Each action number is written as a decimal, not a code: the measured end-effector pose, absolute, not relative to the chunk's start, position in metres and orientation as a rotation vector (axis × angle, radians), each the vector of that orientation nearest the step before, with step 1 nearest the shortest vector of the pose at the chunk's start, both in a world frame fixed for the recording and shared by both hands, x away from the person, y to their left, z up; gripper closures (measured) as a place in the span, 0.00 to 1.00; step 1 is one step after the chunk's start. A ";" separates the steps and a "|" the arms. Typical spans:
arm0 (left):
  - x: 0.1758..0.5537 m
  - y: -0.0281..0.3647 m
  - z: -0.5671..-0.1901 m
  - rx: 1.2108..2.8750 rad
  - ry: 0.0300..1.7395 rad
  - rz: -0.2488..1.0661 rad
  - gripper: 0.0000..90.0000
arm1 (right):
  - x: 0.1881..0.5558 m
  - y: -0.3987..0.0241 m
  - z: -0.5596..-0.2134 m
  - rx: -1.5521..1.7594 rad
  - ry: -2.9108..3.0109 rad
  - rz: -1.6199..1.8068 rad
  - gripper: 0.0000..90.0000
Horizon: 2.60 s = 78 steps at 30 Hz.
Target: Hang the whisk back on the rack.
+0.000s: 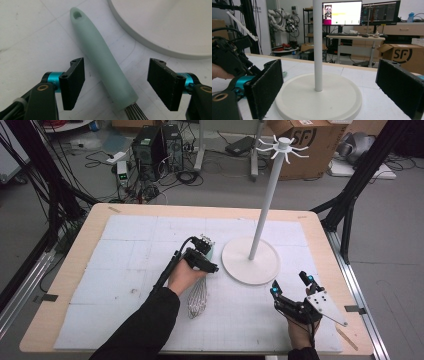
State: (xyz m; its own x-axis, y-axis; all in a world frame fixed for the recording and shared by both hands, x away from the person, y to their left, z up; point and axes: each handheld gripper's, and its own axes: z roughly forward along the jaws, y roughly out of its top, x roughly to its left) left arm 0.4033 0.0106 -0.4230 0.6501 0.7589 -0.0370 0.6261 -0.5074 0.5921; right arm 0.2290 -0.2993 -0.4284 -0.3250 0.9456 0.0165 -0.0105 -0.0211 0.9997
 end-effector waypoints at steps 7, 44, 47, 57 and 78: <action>0.407 0.008 -0.432 2.337 1.126 0.266 0.35 | 0.229 -0.300 -0.428 1.043 1.421 1.479 0.07; 0.390 0.036 -0.385 2.084 0.915 0.274 0.77 | 0.229 -0.303 -0.428 1.044 1.397 1.456 0.07; 0.386 0.039 -0.377 2.030 0.885 0.274 0.77 | 0.228 -0.303 -0.428 1.048 1.399 1.456 0.07; 0.369 0.046 -0.340 1.844 0.792 0.293 0.77 | 0.229 -0.302 -0.428 1.044 1.404 1.450 0.07; 0.354 0.041 -0.244 1.609 0.617 0.337 0.77 | 0.228 -0.302 -0.428 1.040 1.401 1.463 0.07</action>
